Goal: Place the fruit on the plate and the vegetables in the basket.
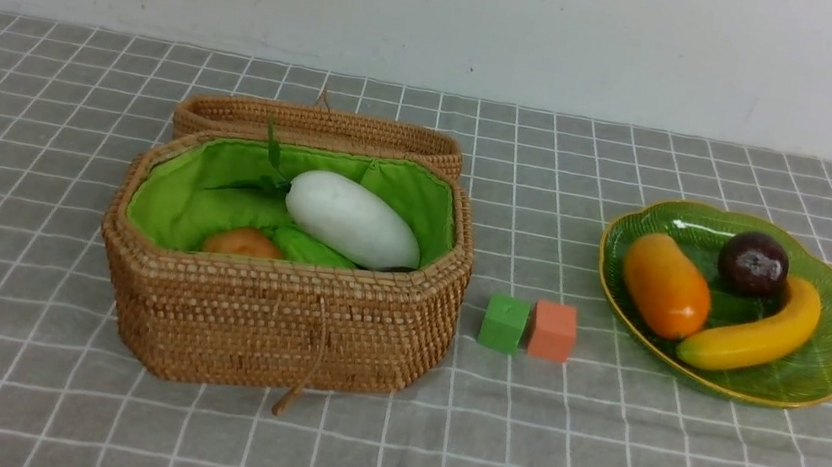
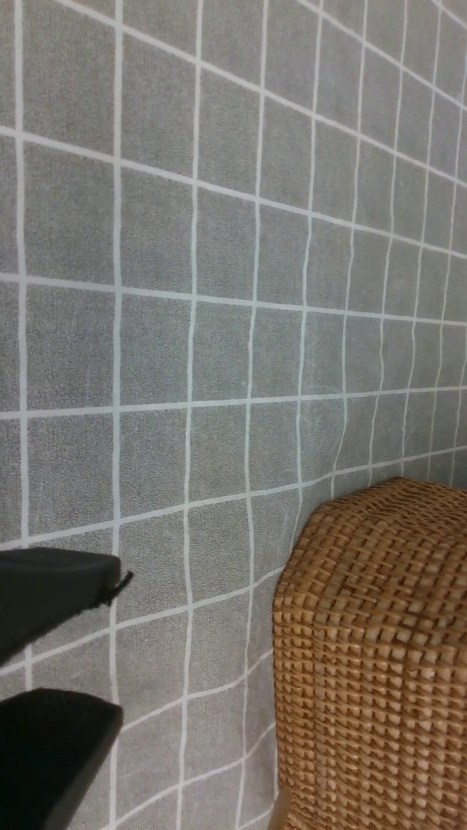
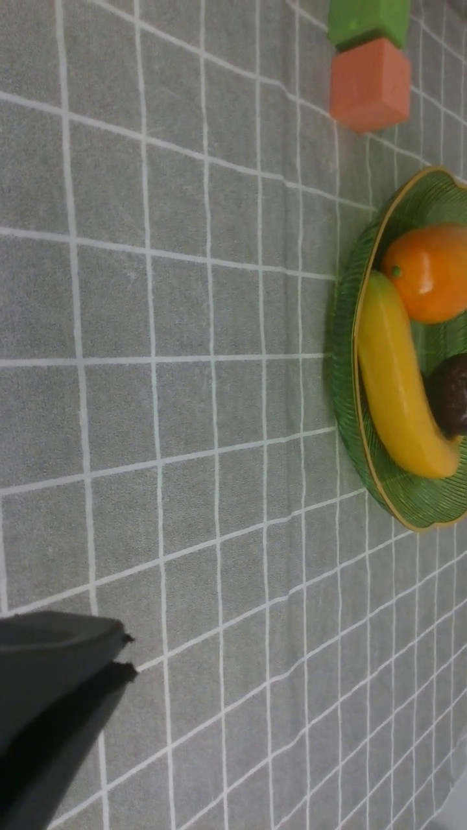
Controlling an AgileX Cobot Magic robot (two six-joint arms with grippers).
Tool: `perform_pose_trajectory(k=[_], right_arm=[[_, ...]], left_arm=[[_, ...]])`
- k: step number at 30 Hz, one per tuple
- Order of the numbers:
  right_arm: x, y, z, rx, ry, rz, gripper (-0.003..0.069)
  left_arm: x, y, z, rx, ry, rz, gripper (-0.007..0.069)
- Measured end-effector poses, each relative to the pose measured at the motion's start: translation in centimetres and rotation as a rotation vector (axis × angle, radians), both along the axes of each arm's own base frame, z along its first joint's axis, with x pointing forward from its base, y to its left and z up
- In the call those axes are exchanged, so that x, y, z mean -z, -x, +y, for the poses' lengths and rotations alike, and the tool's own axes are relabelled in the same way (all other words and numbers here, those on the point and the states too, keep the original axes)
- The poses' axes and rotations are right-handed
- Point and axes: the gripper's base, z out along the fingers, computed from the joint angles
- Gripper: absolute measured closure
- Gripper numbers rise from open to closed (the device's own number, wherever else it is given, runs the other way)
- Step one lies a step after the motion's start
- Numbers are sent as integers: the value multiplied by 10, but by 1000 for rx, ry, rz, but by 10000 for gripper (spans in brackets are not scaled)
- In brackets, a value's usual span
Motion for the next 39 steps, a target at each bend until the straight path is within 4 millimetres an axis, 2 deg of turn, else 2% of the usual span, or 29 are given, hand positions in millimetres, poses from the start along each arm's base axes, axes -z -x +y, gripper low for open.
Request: perform_pose_trajectory(k=[15, 23, 32, 39], right_arm=[[0, 0, 0, -3, -1, -1, 603], [0, 0, 5, -100, -1, -1, 592], [0, 0, 5, -102, -1, -1, 578], [0, 0, 5, -102, -1, -1, 571]], left_arm=[[0, 0, 0, 0, 0, 0, 386], [0, 0, 0, -1, 0, 0, 386], [0, 0, 4, -86, 0, 0, 386], [0, 0, 4, -86, 1, 0, 386]])
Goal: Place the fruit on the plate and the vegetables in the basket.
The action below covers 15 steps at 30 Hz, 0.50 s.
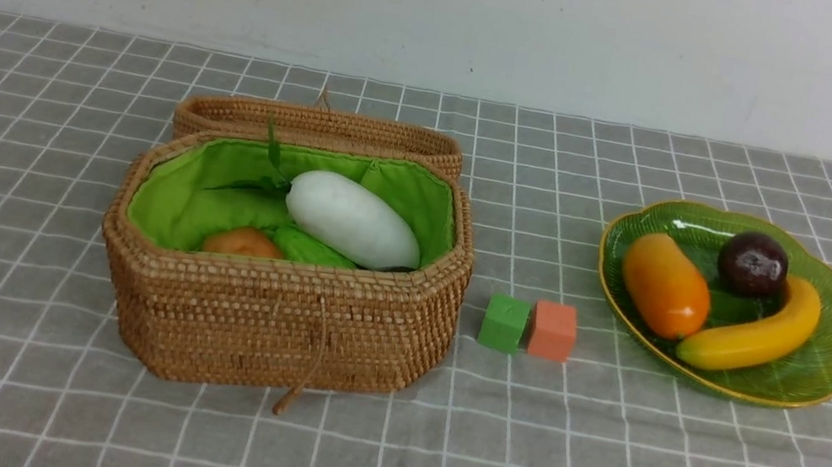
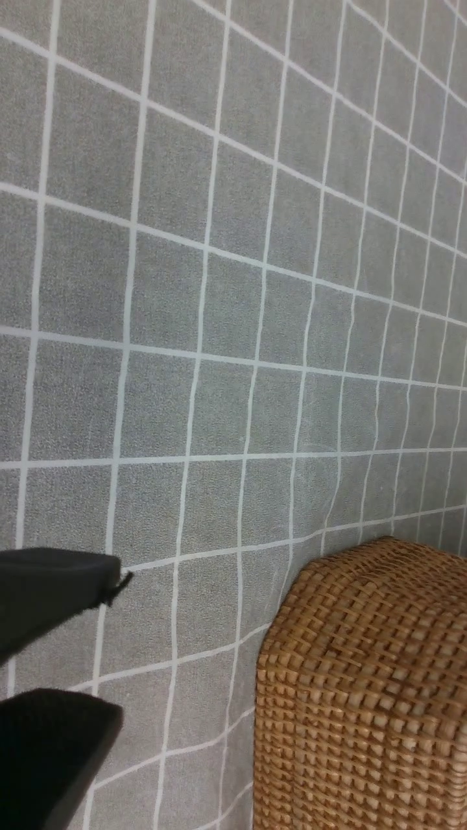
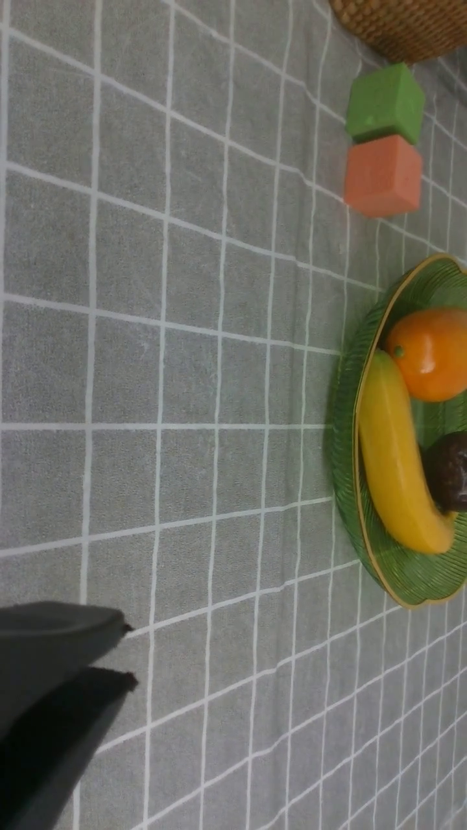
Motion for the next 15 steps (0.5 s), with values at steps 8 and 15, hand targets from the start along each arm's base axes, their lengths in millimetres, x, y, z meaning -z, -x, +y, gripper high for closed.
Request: perform_pose_trajectory(k=[8, 15], right_arm=[[0, 0, 0, -1, 0, 0, 564], [0, 0, 0, -1, 0, 0, 553]], left_arm=[[0, 0, 0, 0, 0, 0, 386], [0, 0, 0, 0, 0, 0, 386]])
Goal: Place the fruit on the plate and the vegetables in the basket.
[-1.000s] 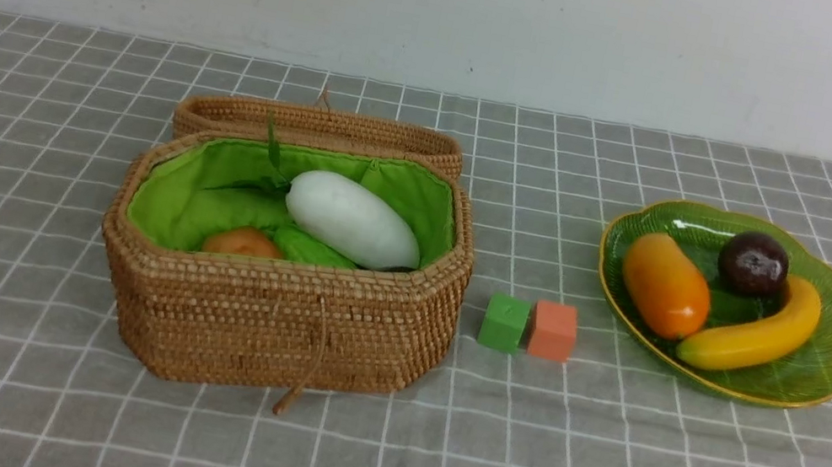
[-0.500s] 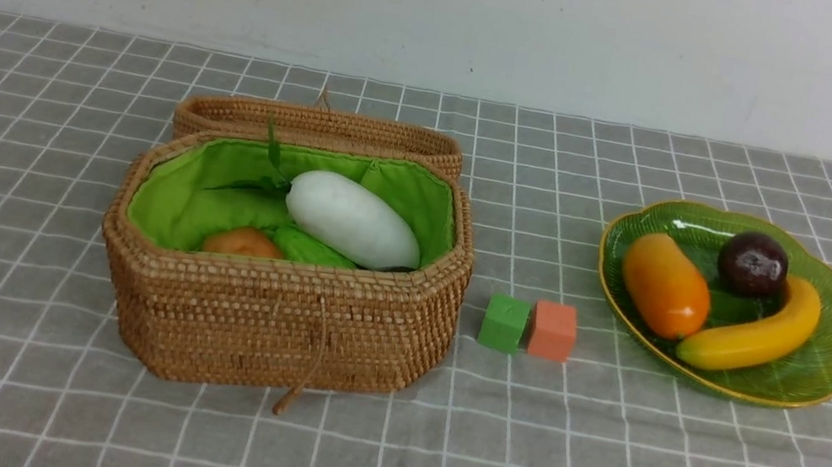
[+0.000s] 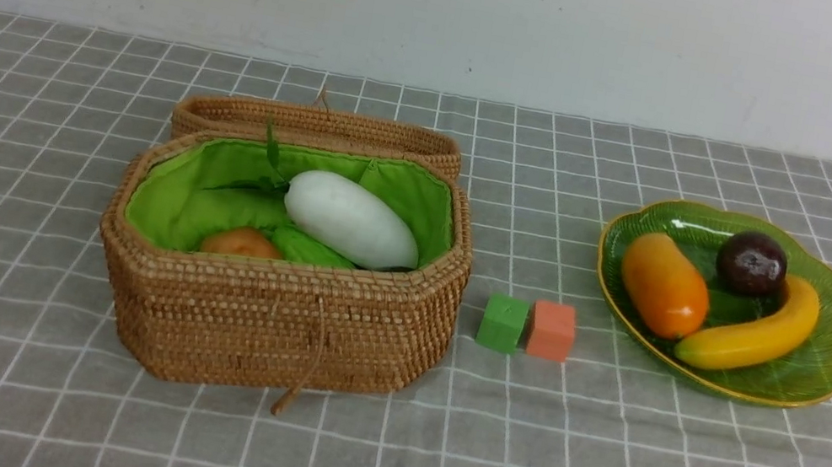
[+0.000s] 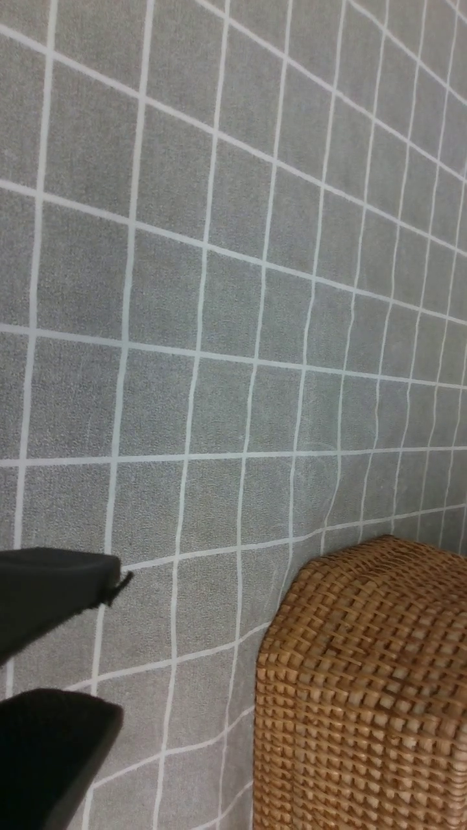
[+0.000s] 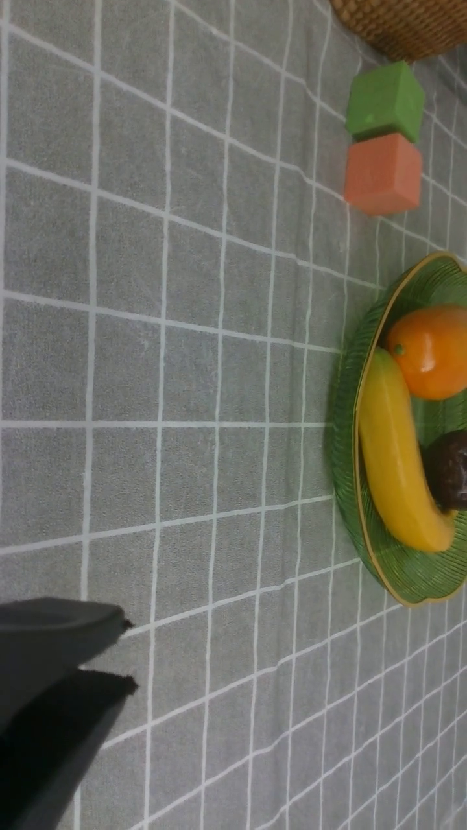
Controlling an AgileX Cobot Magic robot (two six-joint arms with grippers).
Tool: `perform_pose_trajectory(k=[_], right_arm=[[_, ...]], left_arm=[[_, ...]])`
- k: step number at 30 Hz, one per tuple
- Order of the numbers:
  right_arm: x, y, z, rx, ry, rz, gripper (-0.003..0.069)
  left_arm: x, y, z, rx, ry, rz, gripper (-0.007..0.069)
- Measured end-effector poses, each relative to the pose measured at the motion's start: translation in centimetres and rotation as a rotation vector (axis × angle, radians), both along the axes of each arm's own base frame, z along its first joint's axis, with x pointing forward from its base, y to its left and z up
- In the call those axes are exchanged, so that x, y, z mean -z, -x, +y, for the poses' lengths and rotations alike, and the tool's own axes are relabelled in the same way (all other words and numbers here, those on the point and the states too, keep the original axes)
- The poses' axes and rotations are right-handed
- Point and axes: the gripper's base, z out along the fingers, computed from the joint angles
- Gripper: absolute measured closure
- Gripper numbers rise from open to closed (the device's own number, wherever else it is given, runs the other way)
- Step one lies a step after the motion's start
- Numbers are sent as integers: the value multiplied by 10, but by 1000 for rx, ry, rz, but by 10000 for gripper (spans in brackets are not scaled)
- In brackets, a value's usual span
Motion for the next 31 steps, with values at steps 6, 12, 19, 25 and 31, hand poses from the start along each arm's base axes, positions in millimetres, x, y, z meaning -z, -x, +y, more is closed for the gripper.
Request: perform_pose_trajectory(k=[6, 12, 19, 25, 31], right_arm=[[0, 0, 0, 0, 0, 0, 550], [0, 0, 0, 0, 0, 0, 550], [0, 0, 0, 0, 0, 0, 540], [0, 0, 0, 0, 0, 0, 533], [0, 0, 0, 0, 0, 0, 529]], left_arm=[[0, 0, 0, 0, 0, 0, 386], [0, 0, 0, 0, 0, 0, 386], [0, 0, 0, 0, 0, 0, 386], [0, 0, 0, 0, 0, 0, 386], [0, 0, 0, 0, 0, 0, 386]])
